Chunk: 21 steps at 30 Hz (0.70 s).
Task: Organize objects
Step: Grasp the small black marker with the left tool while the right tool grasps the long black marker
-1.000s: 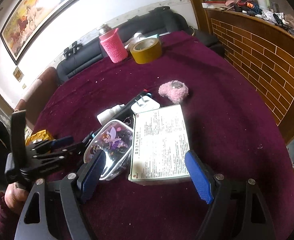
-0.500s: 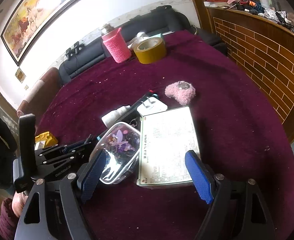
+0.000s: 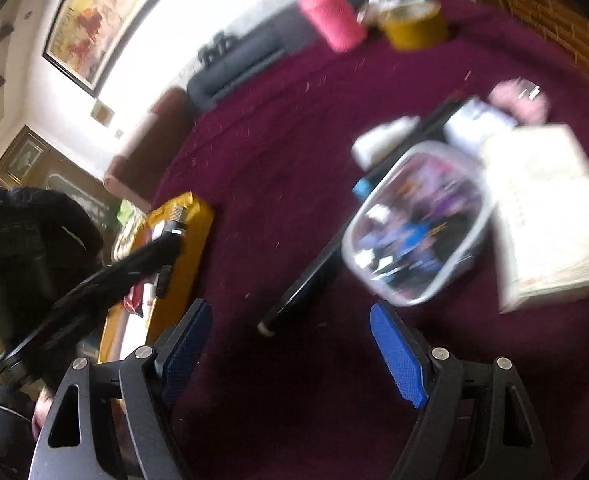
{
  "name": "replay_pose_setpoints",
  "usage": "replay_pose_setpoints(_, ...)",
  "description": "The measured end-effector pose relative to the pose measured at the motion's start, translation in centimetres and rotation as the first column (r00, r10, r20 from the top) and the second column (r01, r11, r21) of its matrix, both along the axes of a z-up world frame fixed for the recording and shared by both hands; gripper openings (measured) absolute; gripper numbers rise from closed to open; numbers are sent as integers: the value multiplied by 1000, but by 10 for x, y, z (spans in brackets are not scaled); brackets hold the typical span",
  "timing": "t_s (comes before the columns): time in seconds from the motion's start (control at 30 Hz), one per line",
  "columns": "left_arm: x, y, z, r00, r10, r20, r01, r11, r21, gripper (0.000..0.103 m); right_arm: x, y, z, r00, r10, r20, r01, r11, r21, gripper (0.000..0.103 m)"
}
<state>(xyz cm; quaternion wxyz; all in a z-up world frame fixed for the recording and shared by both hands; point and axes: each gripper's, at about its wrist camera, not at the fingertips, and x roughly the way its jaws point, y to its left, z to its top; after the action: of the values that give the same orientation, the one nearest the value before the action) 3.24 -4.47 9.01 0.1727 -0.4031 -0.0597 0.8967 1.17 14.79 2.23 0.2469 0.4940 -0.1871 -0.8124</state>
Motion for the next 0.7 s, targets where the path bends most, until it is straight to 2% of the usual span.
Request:
replay_pose_setpoints(0.2,25,-38,2,999,53,-12,-53,999,12,15,-14,-34,-10,999,-45,-4,45,993,112,85)
replay_pose_setpoints(0.4,43,-74,-2,994,113,-4,-113,992,56,15,-25,-60,-14,992,-113,-64,126,954,271,83)
replay_pose_setpoints(0.47,47,-82,-5,992,128,0,-128,990,64,15,-29,-66,-14,985,-140,-103,167,931,325,69)
replay_pose_setpoints(0.5,50,-86,-6,991,135,1,-135,988,69,15,-31,-70,-14,979,-154,-137,195,906,377,50)
replay_pose_setpoints(0.53,53,-90,-6,990,141,3,-141,987,74,15,-33,-70,-14,976,-155,-152,204,896,395,37)
replay_pose_setpoints(0.57,56,-94,-7,989,149,3,-149,986,77,15,-33,-70,-13,975,-152,-164,208,887,411,31)
replay_pose_setpoints(0.6,59,-98,-7,987,159,1,-158,984,80,15,-32,-69,-12,974,-144,-174,207,882,423,21)
replay_pose_setpoints(0.63,62,-102,-7,986,167,-1,-166,982,85,15,-31,-67,-12,975,-140,-175,202,884,421,16)
replay_pose_setpoints(0.7,69,-114,-7,982,189,1,-188,977,101,15,-28,-58,-11,979,-137,-153,186,908,375,16)
